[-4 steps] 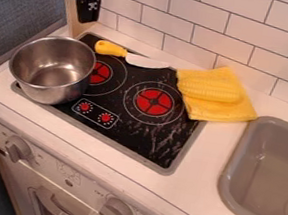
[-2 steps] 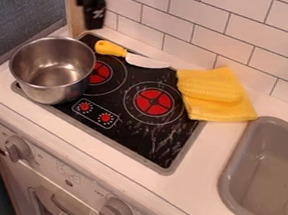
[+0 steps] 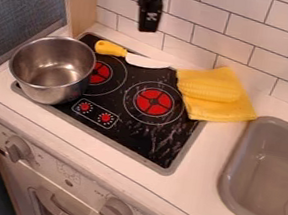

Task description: Moved the yellow object to the lower right corner of the stove

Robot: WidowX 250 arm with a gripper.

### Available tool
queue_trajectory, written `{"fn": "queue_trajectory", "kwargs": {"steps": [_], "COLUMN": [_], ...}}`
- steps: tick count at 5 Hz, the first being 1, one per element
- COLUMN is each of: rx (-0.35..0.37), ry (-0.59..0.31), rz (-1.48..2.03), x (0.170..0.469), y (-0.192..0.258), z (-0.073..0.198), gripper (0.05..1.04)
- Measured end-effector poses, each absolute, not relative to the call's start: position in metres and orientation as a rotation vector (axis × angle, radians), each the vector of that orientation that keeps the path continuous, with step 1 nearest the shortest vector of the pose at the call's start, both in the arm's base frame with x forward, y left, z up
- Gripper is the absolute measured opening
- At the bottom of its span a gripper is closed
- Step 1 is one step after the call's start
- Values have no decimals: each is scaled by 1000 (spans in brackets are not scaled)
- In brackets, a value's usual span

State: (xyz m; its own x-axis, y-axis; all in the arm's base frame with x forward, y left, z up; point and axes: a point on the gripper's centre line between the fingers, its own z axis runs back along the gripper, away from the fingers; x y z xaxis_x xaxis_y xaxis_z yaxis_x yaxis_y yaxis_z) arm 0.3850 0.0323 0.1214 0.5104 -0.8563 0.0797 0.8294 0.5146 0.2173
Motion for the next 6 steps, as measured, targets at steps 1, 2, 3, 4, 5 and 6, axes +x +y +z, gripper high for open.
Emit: {"fn": "queue_trajectory", "kwargs": {"steps": [1, 2, 3, 4, 5, 6], "rx": [80, 50, -33, -58, -64, -76], "ry": [-214, -233, -205, -158, -143, -114], "rz": [-1225, -1377, -1488, -1532, -1558, -1559], "x": [384, 387, 387, 393, 395, 395], "y": [-13, -29, -48, -55, -64, -66], "z": [102, 88, 64, 48, 42, 32], "gripper": [1001, 1001, 1001, 1001, 1001, 1001]}}
